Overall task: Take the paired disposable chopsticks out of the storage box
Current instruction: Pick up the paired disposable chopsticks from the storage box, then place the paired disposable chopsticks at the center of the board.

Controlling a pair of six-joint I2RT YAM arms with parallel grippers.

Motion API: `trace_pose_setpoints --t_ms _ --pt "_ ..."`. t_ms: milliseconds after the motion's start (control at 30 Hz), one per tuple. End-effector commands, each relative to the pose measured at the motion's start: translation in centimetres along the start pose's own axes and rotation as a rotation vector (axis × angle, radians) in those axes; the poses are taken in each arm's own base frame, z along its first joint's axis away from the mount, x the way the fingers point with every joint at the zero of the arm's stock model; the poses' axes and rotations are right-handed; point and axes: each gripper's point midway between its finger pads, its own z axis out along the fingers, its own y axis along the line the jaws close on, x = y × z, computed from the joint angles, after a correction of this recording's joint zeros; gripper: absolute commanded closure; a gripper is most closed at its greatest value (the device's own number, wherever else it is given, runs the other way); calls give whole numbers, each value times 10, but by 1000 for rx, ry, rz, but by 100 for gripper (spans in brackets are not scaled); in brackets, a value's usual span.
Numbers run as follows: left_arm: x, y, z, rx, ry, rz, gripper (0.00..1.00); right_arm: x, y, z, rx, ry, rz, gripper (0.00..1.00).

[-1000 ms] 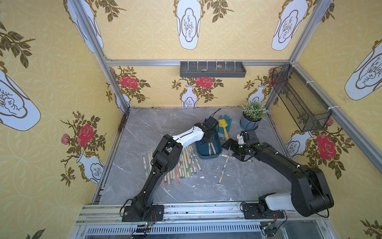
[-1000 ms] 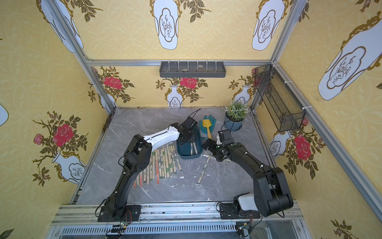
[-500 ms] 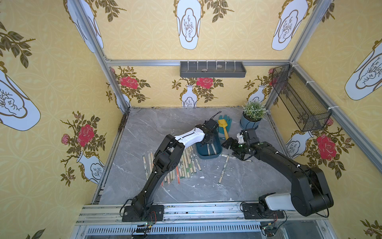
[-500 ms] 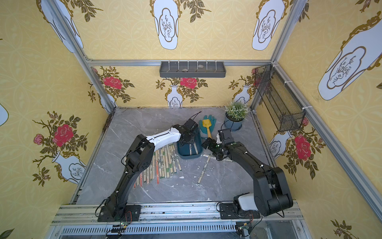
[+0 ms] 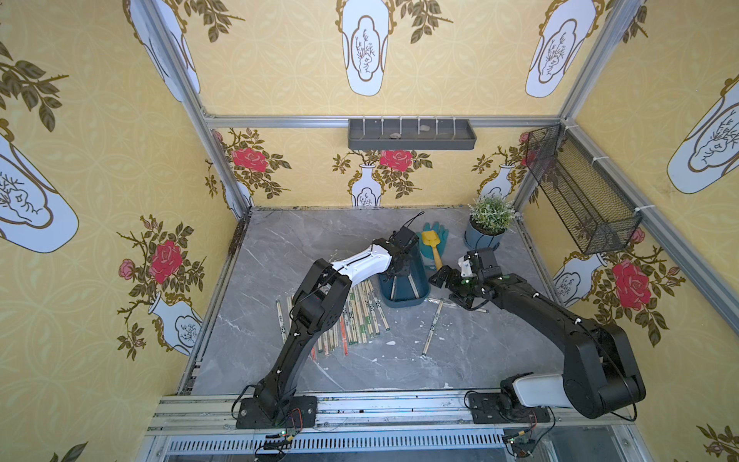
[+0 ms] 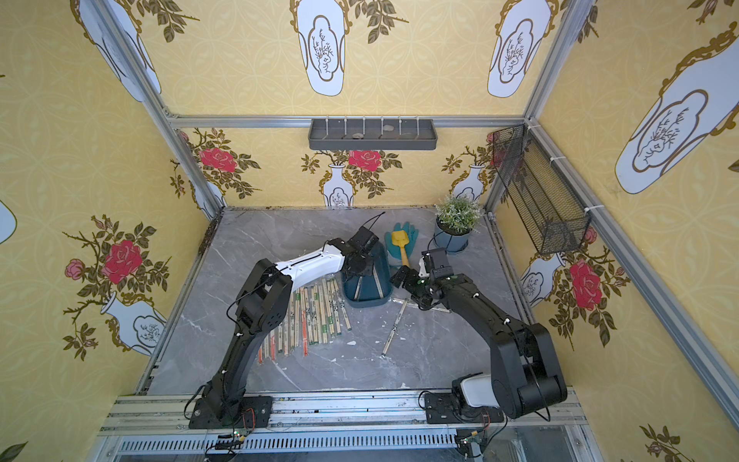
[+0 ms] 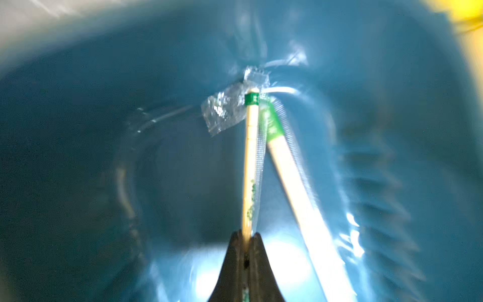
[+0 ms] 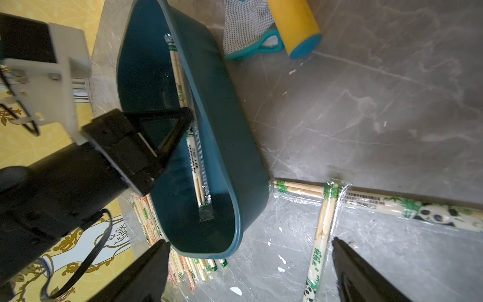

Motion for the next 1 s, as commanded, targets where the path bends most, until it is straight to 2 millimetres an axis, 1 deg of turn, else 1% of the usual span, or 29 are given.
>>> trace_pose_setpoints --t_ms 0,133,267,333,433,533,667,767,867,967 --pt "-20 -8 -21 53 -58 10 100 -2 3 -1 -9 -11 -8 2" --pt "-39 -13 -53 92 -129 -2 100 -1 2 0 -8 -8 -8 3" --pt "-47 -8 -81 117 -183 -43 100 -2 3 -2 -13 -16 -5 2" --pt "-48 -1 -94 120 -214 -69 100 -2 3 -2 -13 -16 -9 3" --pt "-42 16 -112 114 -250 -138 100 -2 3 0 -14 -12 -7 3" --pt "-29 38 -121 99 -267 -237 100 -1 3 0 -19 -14 -3 2" --pt "-6 65 -122 79 -268 -354 100 -1 2 1 -18 -12 -8 3" --pt "14 78 -116 56 -248 -423 100 0 2 4 -20 -4 -6 3" --pt "35 86 -103 38 -208 -492 100 0 3 3 -22 -8 -4 3" --pt "51 84 -90 52 -180 -545 100 1 1 4 -21 -5 -7 2"
